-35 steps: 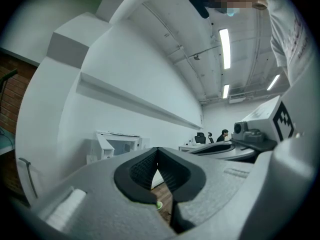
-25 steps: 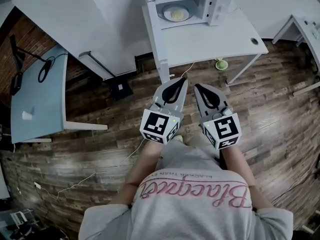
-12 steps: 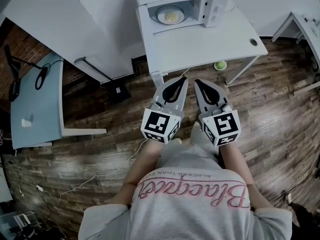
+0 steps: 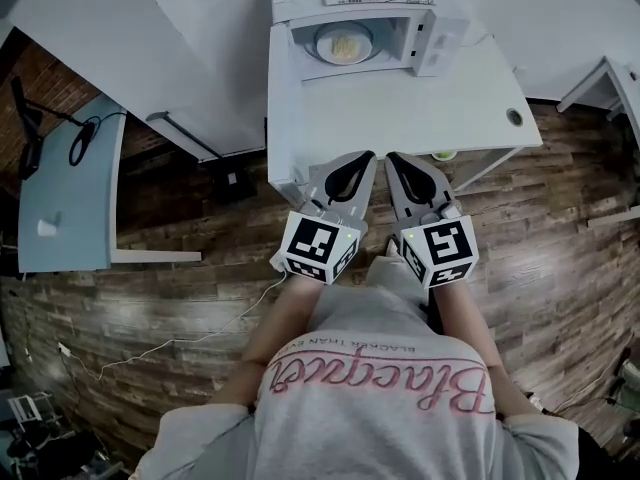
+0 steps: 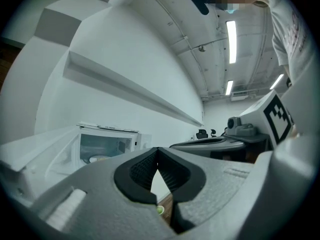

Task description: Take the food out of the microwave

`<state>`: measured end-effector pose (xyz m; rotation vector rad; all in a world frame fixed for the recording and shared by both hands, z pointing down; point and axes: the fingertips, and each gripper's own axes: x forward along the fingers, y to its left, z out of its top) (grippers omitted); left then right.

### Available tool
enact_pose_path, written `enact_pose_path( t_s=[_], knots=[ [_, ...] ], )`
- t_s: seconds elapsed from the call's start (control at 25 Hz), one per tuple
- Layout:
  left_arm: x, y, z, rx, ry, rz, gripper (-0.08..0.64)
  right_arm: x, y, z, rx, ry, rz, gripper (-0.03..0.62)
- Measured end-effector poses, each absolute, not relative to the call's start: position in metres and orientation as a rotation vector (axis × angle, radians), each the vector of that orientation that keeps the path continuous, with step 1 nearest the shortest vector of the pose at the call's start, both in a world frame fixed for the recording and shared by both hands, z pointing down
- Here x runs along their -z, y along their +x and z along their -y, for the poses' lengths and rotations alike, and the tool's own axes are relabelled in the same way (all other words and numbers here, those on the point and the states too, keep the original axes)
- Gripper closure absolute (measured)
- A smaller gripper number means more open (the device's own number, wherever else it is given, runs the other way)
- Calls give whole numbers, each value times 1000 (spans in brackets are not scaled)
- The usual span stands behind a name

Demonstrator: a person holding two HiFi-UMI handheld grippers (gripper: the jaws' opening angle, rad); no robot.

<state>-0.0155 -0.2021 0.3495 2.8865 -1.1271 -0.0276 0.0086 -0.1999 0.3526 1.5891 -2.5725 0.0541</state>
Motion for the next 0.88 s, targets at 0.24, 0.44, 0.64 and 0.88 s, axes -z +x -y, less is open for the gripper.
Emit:
enact_pose_path(
  t_s=[0.24,0.44,0.64,0.88],
  knots=[
    [-351,16,241,25,2839,1194,555,-355,44,239,-81,1539,2599,583],
    [-351,46,271,32,2798,1255,555,-361,75,267,-104,1473,2628,583],
    [-354,68,298,50,2736,1341,555,-364,101,295,-122,1390,2671,583],
    [-359,77,323,81,2648,1465,555,-368,120,318,-112,1283,2714,583]
  ],
)
